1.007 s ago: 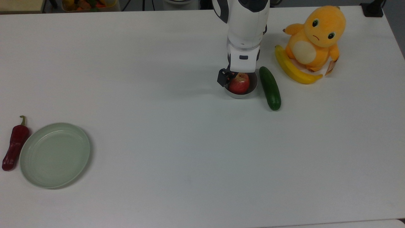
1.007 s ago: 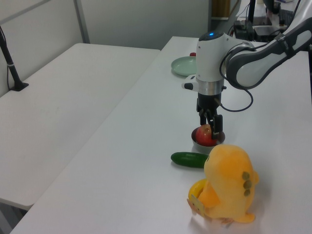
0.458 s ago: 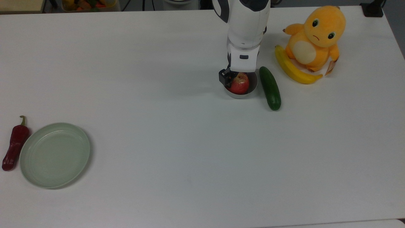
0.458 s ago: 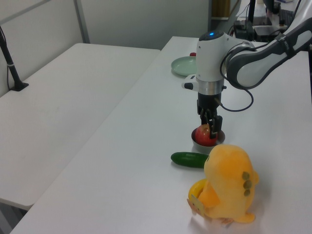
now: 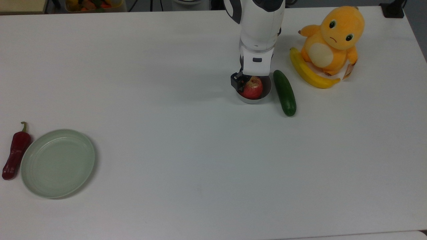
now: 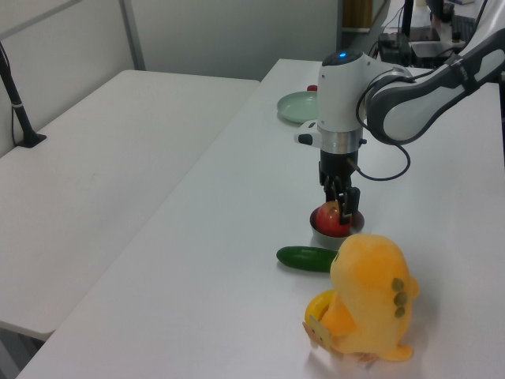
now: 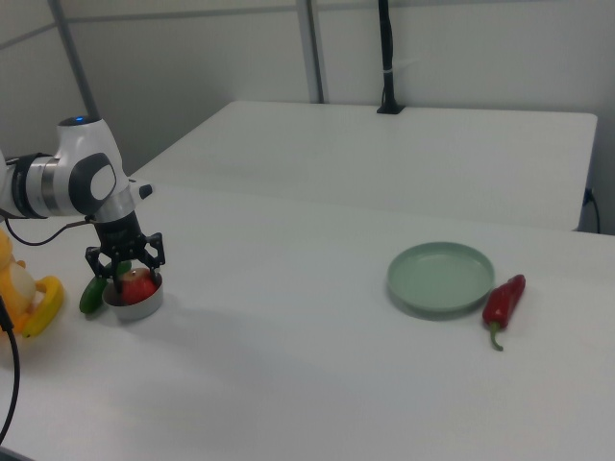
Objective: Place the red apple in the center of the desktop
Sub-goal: 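Lift the apple out of the bowl and carry it away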
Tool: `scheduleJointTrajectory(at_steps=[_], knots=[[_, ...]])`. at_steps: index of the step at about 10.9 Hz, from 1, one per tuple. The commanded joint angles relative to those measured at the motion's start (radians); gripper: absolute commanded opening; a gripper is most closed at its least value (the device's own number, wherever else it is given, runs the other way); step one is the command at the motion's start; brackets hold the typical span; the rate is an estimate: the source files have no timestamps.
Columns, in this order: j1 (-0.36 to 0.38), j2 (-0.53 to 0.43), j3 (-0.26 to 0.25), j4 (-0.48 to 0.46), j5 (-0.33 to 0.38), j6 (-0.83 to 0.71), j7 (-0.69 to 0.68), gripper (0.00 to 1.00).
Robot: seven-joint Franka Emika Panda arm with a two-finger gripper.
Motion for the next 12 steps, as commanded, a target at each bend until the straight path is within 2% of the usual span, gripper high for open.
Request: scheduleJointTrajectory(at_steps=[1,5,7,9,12], knots=[[0.008,-0.036,0.0,-0.012,-0.015,-0.022,0.024,0.0],[-0.005,-0.119,0.0,0.027,0.006,-0.114,0.027,0.0],[-0.03,-0.177,-0.001,0.036,0.048,-0.146,0.029,0.0],[-0.054,-0.233,-0.009,0.047,0.056,-0.186,0.029,0.0],[-0.084,-0.247,-0.02,0.064,0.059,-0.217,0.027,0.0]])
